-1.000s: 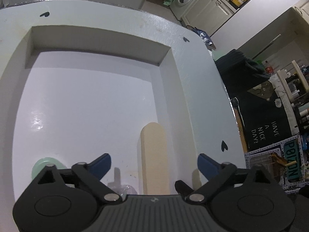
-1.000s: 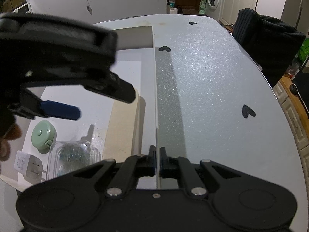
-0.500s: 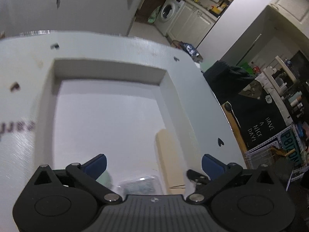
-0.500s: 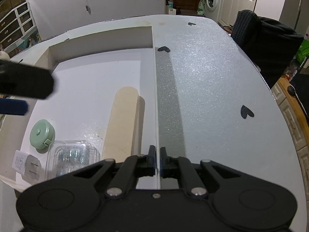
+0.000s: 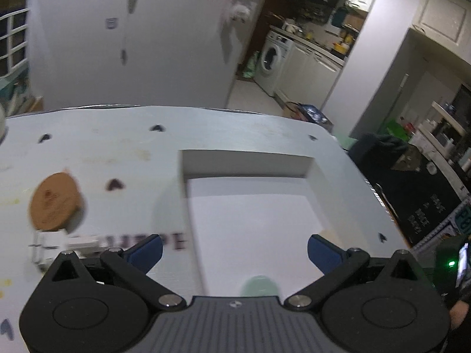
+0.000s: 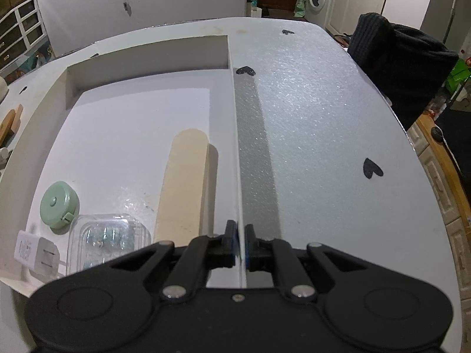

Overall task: Organize rigid objects
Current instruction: 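Move the left gripper to the white suction-cup holder and grasp its knob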

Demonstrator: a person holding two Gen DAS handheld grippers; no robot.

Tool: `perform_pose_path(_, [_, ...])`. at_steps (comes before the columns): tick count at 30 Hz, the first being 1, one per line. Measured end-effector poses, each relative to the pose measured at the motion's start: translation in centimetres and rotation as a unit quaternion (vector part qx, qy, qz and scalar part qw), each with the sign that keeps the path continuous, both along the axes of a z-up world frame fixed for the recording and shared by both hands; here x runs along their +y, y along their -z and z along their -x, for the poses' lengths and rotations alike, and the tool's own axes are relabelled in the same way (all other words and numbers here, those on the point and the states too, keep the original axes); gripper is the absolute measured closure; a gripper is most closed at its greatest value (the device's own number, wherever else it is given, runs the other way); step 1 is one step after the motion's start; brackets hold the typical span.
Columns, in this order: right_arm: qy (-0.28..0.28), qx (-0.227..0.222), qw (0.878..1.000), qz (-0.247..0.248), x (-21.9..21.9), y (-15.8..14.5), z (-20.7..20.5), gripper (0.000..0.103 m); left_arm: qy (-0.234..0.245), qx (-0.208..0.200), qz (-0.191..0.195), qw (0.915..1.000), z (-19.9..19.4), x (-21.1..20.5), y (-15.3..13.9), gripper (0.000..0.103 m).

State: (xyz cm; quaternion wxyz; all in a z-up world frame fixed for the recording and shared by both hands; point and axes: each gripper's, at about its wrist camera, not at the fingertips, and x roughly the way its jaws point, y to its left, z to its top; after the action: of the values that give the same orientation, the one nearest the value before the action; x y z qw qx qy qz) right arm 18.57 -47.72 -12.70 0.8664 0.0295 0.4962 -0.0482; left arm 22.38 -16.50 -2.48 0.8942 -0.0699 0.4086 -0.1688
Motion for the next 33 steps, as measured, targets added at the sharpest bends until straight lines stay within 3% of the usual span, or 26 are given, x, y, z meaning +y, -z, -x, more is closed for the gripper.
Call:
perform_pose_path(5, [0.013,-0.003,1.0,0.001,0.1,0.1,0.2,0.094,-0.035,0.008,0.004,0.9994,0.1,4.3,1.5,0.0])
perform_pose_path(16, [0.036,-0.003,0.999,0.015,0.8,-0.1,0.4,0.092,-0.102,-0.004,-0.026,0.9944,0.8,10.9,4.6,0.0])
perform_pose_path(21, [0.042,-0.002,0.999,0.017,1.0,-0.1,0.3,0.091,-0.113,-0.018,-0.046,0.9923,1.1,12.3,5.6,0.0])
perform_pose_path(33, [0.041,-0.003,0.999,0.015,0.7,0.0,0.4,0.091,-0.125,-0.01,-0.048,0.9909,2.1,13.3,8.1,0.0])
